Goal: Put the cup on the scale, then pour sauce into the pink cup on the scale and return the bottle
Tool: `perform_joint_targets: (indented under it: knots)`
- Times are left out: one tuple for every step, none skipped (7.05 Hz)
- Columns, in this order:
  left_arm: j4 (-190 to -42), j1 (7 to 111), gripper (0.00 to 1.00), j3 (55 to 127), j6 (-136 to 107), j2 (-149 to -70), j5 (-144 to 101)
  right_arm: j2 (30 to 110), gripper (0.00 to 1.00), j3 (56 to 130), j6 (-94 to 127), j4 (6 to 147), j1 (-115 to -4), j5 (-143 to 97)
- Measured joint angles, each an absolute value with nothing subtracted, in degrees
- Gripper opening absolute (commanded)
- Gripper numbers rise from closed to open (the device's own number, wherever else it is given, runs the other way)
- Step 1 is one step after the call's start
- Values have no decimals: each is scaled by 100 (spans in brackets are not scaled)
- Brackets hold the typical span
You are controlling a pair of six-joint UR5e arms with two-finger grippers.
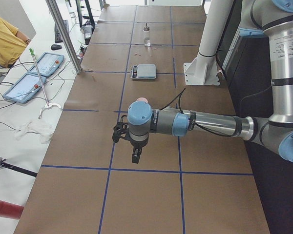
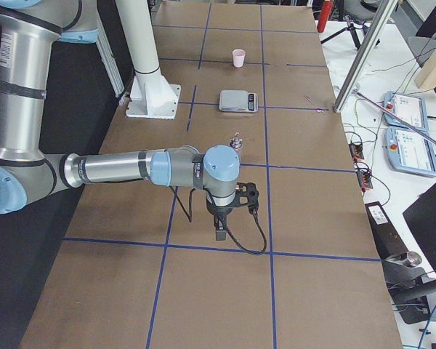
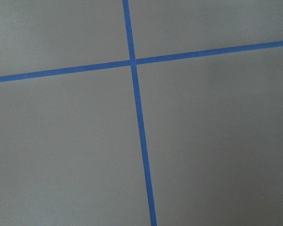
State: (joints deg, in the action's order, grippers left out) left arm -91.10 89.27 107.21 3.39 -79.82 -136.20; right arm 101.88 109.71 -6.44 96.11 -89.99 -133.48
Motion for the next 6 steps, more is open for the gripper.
perform_joint_targets:
  knots:
    - [-9317,8919,100,10760,335,-7986,-13615,10187,100,10973,-625,9160,-8983,-13458]
    - [-9592,8904,100,10765,329,-7987,-13587,10184,100,10968,-604,8656,-8967,-13540]
    - [-9851,8888,100,10774,323,-8009,-13573,10178,100,10943,-594,8185,-8961,-13562]
    - [-10188,8882,100,10789,312,-8065,-13590,10169,100,10899,-586,7815,-8958,-13582]
    - [-10793,8879,100,10781,309,-8180,-13593,10163,100,10863,-582,7635,-8957,-13622]
    - [-11684,8872,100,10710,306,-8319,-13584,10166,100,10847,-583,7564,-8956,-13657]
